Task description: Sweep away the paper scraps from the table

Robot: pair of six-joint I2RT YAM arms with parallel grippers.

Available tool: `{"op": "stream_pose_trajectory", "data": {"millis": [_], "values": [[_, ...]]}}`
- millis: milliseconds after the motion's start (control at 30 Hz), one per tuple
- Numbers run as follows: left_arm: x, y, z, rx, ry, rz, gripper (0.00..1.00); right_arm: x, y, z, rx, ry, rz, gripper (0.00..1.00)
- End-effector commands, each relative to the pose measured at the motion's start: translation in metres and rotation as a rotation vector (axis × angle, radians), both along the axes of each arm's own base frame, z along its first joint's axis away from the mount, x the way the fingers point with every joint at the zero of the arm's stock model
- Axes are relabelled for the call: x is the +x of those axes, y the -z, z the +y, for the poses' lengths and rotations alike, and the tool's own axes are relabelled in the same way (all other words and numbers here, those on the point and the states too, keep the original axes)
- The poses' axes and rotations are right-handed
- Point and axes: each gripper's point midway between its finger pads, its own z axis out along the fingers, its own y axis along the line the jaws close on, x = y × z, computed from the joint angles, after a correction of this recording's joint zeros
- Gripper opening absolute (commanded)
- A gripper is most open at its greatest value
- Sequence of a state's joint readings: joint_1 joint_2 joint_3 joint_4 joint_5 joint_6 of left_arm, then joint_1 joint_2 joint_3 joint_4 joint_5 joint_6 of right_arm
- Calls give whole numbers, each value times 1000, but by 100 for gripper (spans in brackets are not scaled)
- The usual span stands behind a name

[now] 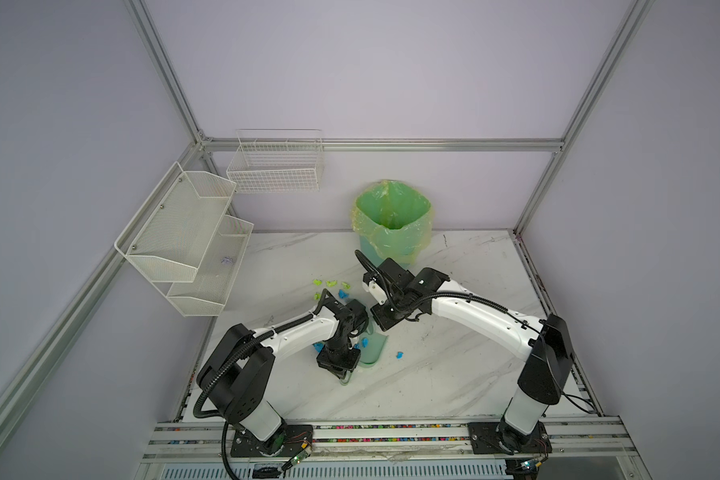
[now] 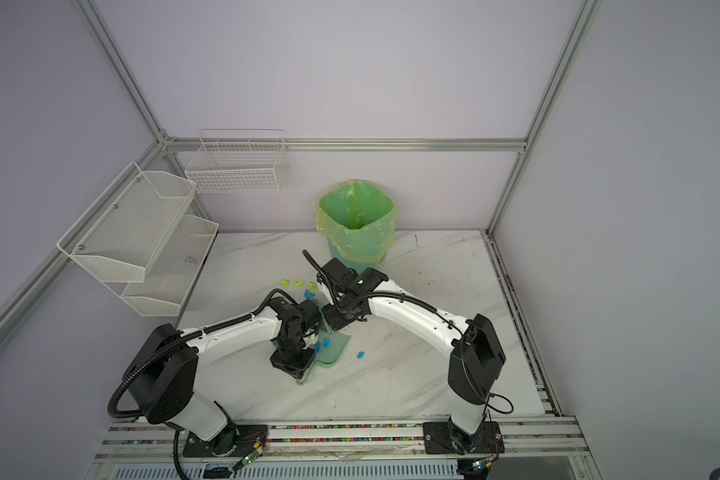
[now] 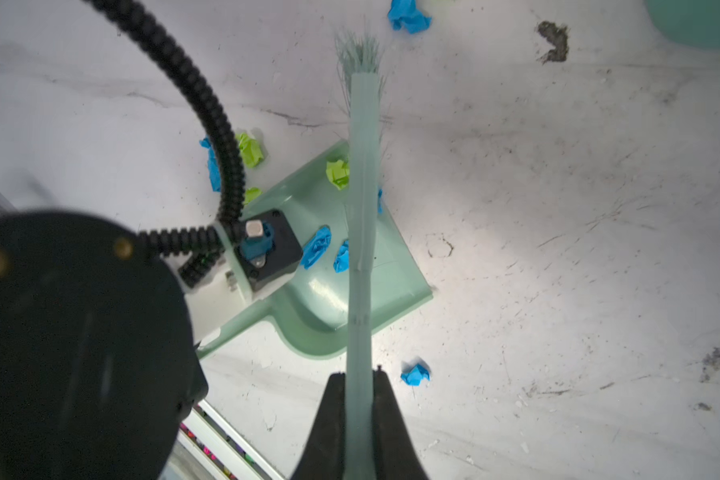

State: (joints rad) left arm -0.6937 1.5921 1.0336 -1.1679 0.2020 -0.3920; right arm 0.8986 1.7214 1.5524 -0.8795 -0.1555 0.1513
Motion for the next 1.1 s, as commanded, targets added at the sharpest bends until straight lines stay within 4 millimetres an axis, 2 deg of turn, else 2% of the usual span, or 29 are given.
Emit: {"op": "stream_pose_trajectory", "data": {"millis": [0, 67, 133, 300, 467, 633, 733, 900, 1067], "values": [[-6, 3, 5, 2, 12, 20, 0, -21, -13, -2, 64, -37, 33, 0], [-5, 3, 5, 4, 14, 18, 0, -27, -32, -3, 127, -37, 22, 0], [-6, 3, 5, 3, 14, 20, 0, -25, -46, -9, 147, -7, -10, 0], [-5, 1, 7, 12, 13, 11, 0, 0, -56, -28, 121, 150, -54, 0], [-6, -13, 8, 1, -5, -8, 0, 22, -42, -35, 53, 213, -89, 0], [-9, -28, 11, -9, -19, -26, 0, 39, -29, -26, 7, 205, -110, 0], [-15, -27, 16, 4, -26, -16, 0, 47, -24, -21, -15, 200, -125, 0], [-25, -24, 21, 14, -40, 7, 0, 53, -27, -8, 27, 177, -134, 0], [-32, -21, 28, 32, -41, 22, 0, 56, -4, -11, -32, 181, -121, 0]]}}
